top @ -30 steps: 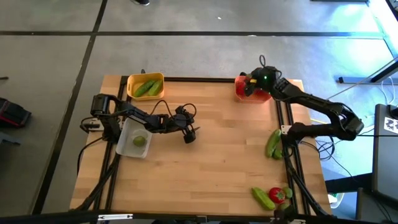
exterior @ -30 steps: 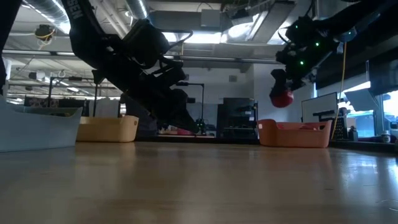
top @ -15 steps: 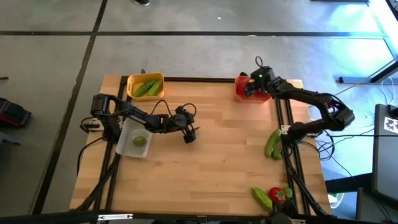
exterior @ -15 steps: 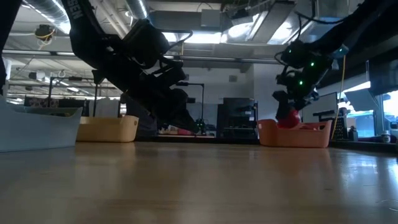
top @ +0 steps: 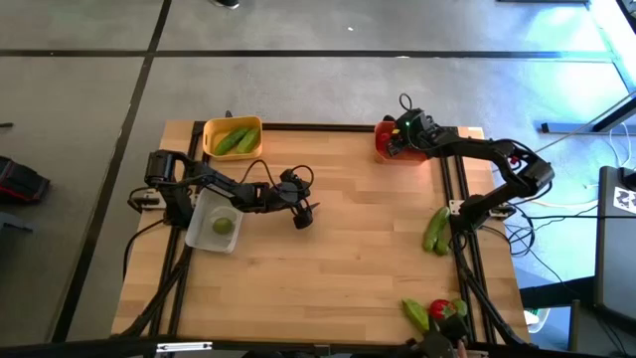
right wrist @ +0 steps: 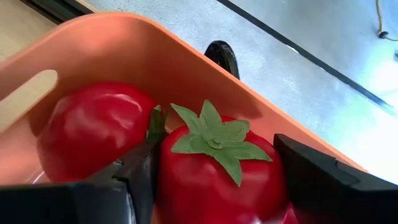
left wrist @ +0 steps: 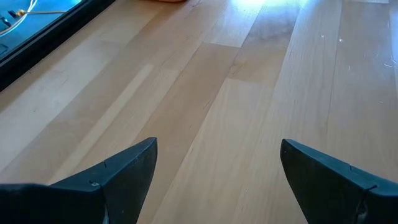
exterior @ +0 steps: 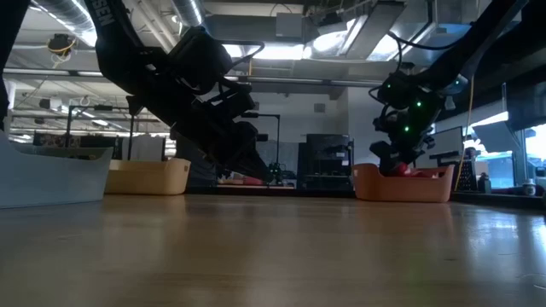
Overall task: Sort produce into baskets
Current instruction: Put the left red tomato into the orange bin
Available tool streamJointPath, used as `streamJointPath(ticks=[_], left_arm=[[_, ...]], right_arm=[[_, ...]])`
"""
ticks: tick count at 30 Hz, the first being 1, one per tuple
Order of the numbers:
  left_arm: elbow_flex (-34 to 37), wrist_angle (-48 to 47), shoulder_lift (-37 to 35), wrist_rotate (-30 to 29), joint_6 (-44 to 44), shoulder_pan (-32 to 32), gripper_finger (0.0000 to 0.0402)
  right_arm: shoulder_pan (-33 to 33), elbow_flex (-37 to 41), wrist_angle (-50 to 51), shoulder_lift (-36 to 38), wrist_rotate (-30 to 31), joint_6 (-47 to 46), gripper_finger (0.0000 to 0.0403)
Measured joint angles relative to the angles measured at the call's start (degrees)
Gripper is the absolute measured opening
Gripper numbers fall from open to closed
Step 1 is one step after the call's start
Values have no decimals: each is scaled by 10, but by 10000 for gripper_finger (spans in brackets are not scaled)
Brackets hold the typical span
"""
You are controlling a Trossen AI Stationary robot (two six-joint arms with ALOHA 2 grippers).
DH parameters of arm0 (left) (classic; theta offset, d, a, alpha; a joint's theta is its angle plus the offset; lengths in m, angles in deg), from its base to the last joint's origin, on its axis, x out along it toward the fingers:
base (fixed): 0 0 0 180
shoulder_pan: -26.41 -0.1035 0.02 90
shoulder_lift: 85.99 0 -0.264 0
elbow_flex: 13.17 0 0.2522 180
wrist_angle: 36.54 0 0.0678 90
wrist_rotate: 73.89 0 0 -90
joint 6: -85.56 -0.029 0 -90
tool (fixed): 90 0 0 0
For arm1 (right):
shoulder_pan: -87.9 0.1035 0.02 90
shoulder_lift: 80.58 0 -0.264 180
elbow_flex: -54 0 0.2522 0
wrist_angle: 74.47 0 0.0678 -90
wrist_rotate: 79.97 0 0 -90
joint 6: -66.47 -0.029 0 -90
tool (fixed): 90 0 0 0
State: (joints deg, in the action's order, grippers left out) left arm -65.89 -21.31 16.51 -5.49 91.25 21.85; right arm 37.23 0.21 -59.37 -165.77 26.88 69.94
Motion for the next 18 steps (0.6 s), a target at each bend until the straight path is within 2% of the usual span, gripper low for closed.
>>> streamJointPath(ticks=[11, 18], left_arm=[[0, 0, 0, 0, 2, 0, 337], [0, 0, 0, 0, 3, 0, 337]], right_arm=[[0, 0, -5, -3, 4, 14, 318], [1, -17, 27, 9, 1, 16, 320]])
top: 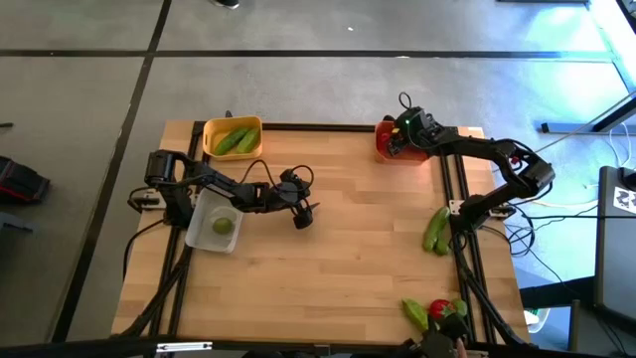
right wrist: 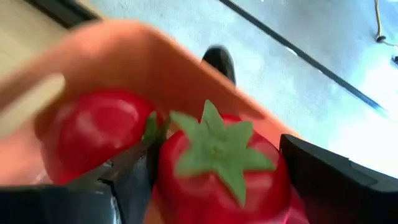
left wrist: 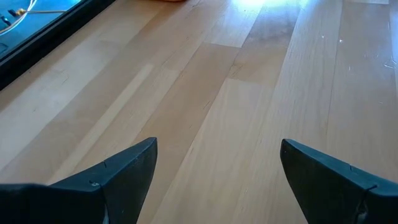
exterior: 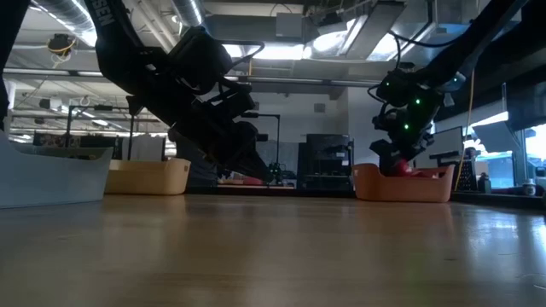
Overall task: Sort produce into baskets
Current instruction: Put the left red tomato into the orange bin, then put the top green cucumber into the yellow bin
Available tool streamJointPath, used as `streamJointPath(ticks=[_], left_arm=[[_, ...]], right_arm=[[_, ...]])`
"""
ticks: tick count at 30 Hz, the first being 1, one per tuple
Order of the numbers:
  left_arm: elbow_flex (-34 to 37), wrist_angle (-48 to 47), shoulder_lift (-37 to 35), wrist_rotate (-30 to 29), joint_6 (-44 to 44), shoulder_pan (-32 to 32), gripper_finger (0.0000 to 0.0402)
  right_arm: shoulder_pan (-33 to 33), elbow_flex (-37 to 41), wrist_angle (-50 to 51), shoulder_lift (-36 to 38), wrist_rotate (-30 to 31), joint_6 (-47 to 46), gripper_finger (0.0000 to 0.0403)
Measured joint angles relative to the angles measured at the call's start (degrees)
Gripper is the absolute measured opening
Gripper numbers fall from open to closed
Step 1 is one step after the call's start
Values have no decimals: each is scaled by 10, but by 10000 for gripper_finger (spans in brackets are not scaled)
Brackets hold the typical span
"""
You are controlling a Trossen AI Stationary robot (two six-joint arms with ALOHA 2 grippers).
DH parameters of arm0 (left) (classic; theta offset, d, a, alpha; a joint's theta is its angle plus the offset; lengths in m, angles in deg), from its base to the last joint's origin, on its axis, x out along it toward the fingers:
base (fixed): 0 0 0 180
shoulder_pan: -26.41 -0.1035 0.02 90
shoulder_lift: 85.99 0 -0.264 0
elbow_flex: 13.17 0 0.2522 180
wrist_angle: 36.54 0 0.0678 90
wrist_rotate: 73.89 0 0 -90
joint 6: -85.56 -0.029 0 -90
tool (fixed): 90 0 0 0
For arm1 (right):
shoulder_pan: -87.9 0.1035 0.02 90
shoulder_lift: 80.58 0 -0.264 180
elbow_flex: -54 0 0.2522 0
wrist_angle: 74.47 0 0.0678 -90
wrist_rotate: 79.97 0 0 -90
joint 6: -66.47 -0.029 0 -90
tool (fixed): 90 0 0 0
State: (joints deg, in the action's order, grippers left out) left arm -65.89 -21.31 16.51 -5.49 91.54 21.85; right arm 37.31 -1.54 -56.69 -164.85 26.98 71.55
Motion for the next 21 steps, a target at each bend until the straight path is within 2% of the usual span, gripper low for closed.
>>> streamJointPath(ticks=[5, 10, 21], left_arm=[[0, 0, 0, 0, 3, 0, 337], [0, 0, 0, 0, 12, 1, 337], [0, 0, 0, 1, 23, 5, 337]], right_arm=[[0, -22, 34, 26, -5, 0, 317], [7, -51, 93, 54, -44, -2, 317], [116, -80, 175, 131, -91, -16, 317]])
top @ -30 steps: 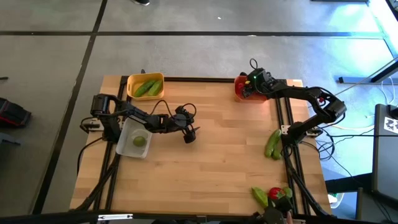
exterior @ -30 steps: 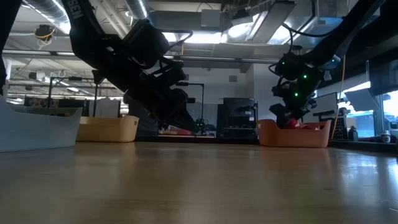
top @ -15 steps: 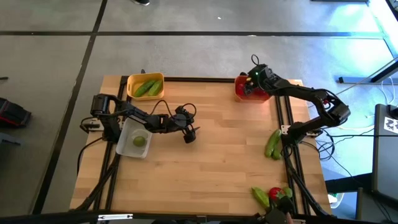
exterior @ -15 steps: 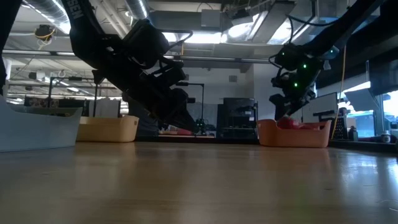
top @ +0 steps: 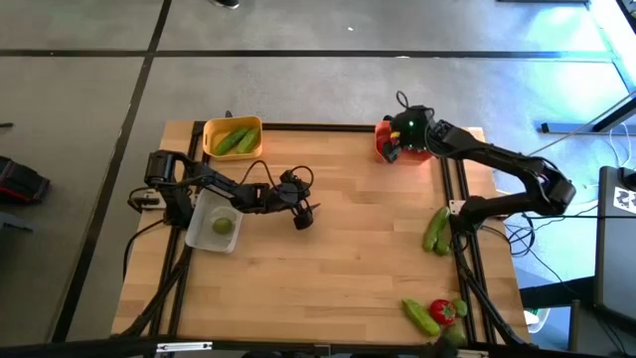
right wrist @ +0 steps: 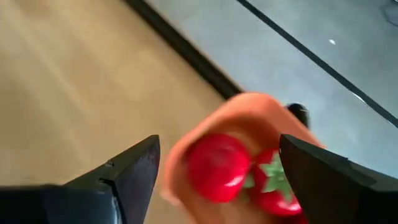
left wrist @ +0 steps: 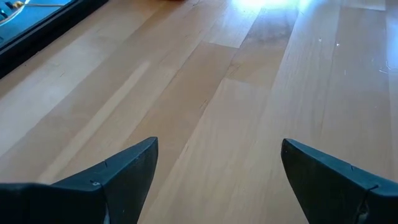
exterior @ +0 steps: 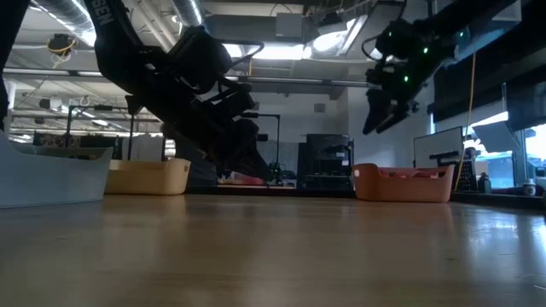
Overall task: Sort produce into baskets
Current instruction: Put the top green cucumber into the yellow bin
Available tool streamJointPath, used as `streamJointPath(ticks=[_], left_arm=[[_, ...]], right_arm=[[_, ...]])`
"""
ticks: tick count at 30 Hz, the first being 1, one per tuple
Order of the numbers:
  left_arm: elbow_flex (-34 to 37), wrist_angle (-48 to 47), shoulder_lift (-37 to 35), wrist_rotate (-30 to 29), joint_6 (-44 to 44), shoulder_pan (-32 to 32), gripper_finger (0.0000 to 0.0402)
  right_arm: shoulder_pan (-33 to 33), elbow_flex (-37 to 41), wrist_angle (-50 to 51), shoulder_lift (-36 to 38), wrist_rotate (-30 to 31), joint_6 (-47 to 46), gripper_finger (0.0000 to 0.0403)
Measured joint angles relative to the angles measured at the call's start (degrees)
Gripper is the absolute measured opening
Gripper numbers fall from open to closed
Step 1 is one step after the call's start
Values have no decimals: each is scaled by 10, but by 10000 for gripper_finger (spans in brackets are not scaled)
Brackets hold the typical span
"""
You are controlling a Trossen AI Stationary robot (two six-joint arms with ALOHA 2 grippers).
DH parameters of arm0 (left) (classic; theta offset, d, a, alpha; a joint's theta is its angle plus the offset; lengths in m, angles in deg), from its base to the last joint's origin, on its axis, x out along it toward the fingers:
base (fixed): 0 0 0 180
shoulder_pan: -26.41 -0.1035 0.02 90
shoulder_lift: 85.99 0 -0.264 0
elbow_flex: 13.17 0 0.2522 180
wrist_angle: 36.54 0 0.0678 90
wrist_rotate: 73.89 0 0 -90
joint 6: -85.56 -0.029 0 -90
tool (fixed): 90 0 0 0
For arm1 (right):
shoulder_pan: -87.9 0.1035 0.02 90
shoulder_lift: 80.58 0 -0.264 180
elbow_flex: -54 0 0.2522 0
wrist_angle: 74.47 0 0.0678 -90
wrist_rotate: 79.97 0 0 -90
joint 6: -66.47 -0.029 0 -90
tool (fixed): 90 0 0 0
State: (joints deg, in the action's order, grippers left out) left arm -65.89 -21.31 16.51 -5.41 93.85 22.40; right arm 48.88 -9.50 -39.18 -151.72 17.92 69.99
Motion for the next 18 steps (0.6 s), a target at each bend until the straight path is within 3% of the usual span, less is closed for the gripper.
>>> streamJointPath(ticks=[8, 18], left_arm=[[0, 0, 0, 0, 4, 0, 337], [0, 0, 0, -1, 9, 10, 337]], right_arm=[[105, -1, 92, 26, -19, -26, 317], [267, -1, 224, 27, -60, -133, 317]])
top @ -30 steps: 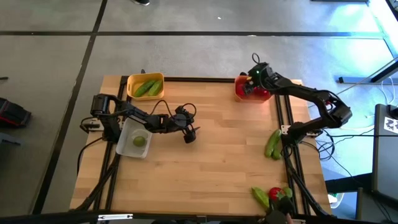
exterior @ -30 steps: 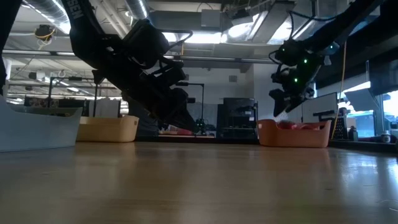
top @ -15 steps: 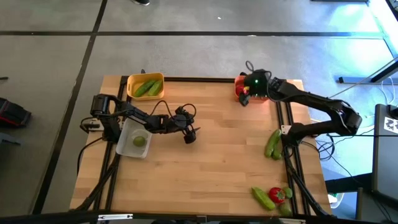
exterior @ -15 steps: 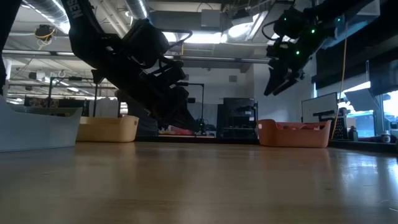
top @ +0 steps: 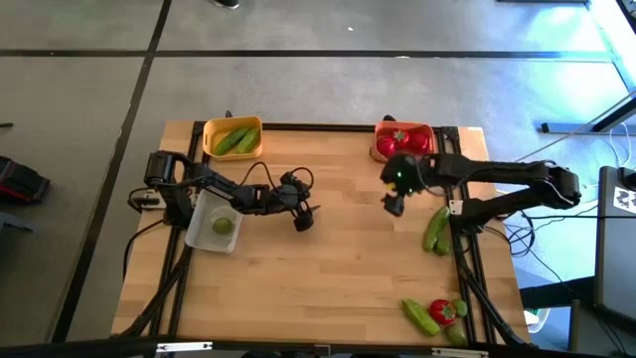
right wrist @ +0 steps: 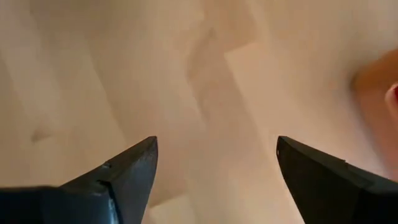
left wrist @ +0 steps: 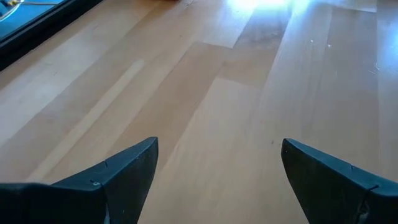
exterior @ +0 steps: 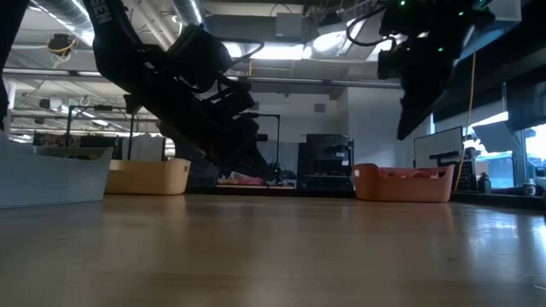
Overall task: Sort produce into baskets
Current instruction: Put the top green cucumber into the yellow bin
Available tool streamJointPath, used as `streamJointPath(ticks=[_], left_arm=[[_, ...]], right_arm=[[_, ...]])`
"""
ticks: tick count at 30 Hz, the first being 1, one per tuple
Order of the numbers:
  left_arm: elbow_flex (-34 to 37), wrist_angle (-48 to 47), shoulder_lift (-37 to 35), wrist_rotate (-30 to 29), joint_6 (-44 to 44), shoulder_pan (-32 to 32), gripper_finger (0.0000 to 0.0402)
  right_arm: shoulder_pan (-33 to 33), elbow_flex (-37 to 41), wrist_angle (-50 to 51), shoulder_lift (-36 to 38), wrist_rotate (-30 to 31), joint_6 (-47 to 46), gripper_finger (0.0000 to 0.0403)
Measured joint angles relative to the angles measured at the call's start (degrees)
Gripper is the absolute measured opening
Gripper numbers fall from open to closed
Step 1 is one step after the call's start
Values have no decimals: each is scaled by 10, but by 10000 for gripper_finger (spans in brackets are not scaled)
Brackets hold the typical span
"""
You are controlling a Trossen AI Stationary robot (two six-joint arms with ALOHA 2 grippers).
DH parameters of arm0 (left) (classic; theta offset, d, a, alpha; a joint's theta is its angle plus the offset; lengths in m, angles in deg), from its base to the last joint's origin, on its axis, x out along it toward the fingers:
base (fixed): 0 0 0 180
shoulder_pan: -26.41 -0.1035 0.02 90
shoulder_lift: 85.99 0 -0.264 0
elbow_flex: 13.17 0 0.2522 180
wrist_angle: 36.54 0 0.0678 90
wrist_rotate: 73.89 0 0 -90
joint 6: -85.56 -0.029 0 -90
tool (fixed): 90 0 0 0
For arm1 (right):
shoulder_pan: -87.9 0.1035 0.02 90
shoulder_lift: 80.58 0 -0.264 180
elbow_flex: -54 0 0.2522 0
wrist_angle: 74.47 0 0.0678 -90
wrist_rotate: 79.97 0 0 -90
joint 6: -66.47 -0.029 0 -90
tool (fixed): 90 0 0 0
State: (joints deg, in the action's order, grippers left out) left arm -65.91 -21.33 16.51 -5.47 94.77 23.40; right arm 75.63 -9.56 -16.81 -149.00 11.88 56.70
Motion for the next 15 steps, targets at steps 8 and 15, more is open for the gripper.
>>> streamJointPath(ticks=[8, 15], left_arm=[[0, 0, 0, -1, 13, 0, 337], [0, 0, 0, 0, 15, 0, 337]], right_arm=[[77, 0, 108, 0, 16, -153, 317], [115, 0, 225, 0, 37, -278, 317]])
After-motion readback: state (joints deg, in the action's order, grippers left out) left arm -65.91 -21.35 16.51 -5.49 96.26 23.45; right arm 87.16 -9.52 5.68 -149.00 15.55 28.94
